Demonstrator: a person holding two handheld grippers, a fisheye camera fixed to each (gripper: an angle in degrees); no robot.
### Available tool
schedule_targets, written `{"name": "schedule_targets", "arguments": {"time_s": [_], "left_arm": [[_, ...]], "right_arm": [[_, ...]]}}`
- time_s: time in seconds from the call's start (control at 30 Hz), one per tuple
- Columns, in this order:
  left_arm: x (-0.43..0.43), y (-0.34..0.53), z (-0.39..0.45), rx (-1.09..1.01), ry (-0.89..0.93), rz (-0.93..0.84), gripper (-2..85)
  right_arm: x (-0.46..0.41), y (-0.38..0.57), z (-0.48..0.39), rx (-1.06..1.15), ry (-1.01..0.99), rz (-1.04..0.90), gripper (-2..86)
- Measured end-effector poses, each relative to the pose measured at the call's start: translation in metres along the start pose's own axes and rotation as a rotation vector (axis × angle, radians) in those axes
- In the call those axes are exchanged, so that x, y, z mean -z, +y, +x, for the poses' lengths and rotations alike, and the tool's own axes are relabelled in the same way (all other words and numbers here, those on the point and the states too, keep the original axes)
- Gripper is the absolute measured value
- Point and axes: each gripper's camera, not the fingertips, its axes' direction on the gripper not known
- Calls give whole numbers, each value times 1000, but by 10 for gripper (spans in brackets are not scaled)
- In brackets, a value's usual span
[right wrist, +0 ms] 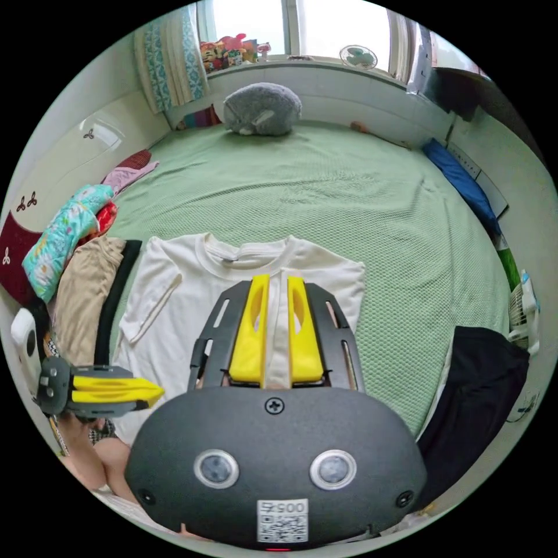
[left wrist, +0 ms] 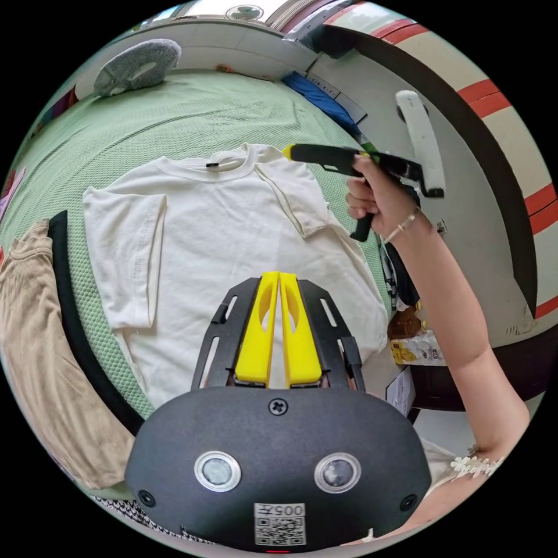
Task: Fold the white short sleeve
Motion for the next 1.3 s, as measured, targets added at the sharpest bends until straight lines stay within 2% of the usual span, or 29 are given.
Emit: {"name": "schedule_targets", "arguments": {"time_s": [0.1,0.23,0.33,0.43,0.57,0.7,0.77,0.93,1.0,1.2,1.3], "left_arm": [[3,3,-1,15,2,-6,-6],[6,9,2,24,2,-11,-6],[11,16,9,22,-12,-12,-6],[16,22,17,19,-15,-11,-6],[23,27,28,10,-14,-15,-6],[29,33,40,7,-33,-29,-6],[32,39,44,12,-53,-28,-5],[48,63,59,19,-156,-14,-5],[60,86,70,10,-226,4,-5],[108,146,87,77,-298,-30,-4],[155,191,107,72,-326,36,-2]], "right_arm": [[-7,34,-12,101,90,-59,29],[-34,60,-2,93,281,-219,16],[-23,69,17,-25,324,-191,16],[-14,78,16,4,391,-156,7],[-2,88,13,31,338,-78,7],[-13,96,36,-67,284,-186,17],[1,106,42,-117,251,-141,23],[37,151,15,-22,268,-103,37],[48,178,9,-18,174,-105,43],[81,237,3,-18,139,-107,39],[98,271,10,-27,121,-104,40]]}}
